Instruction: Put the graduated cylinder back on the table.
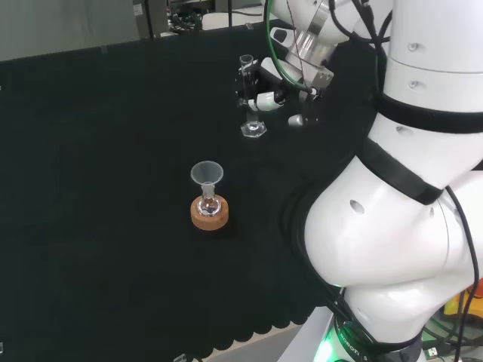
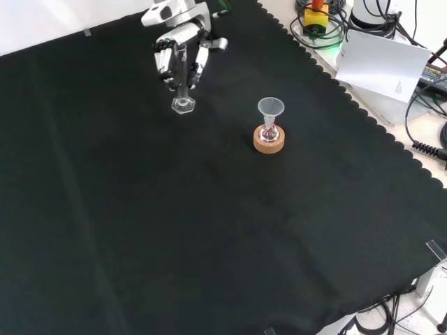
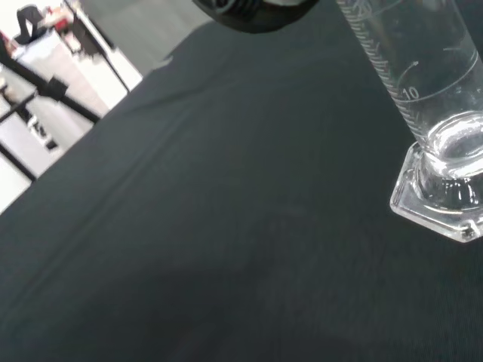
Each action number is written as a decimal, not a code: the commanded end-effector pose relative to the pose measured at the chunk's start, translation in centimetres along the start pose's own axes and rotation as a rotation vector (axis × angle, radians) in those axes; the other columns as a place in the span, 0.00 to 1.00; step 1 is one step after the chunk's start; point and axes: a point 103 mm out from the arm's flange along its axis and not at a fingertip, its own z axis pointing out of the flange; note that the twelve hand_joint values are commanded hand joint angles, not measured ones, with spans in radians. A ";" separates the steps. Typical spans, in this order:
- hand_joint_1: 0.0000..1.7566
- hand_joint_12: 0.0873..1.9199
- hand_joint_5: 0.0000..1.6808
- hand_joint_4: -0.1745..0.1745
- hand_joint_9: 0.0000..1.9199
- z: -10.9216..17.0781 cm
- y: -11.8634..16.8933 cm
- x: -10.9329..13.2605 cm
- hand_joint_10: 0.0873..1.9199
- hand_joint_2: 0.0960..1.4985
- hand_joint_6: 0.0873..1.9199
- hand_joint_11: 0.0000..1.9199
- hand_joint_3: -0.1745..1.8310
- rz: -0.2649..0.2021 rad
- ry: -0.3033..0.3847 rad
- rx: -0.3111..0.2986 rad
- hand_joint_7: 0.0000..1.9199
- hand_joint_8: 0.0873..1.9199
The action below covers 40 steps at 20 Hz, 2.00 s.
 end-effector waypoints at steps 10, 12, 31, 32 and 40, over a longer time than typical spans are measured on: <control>0.69 0.32 0.54 0.56 0.76 2.0 1.8 -2.6 0.00 0.75 0.60 0.66 0.08 0.016 0.019 -0.037 0.52 0.49; 0.69 0.32 0.54 0.56 0.76 2.4 1.7 -2.7 0.00 0.75 0.60 0.66 0.08 0.019 0.014 -0.025 0.52 0.49; 0.69 0.32 0.54 0.56 0.76 4.4 1.6 -3.7 0.00 0.75 0.60 0.65 0.08 0.054 0.040 -0.004 0.51 0.49; 0.69 0.32 0.54 0.56 0.76 4.5 1.6 -3.7 0.00 0.75 0.60 0.65 0.08 0.053 0.042 -0.003 0.51 0.49; 0.69 0.33 0.54 0.56 0.75 4.8 1.7 -3.9 0.00 0.75 0.60 0.65 0.09 0.052 0.063 0.000 0.51 0.50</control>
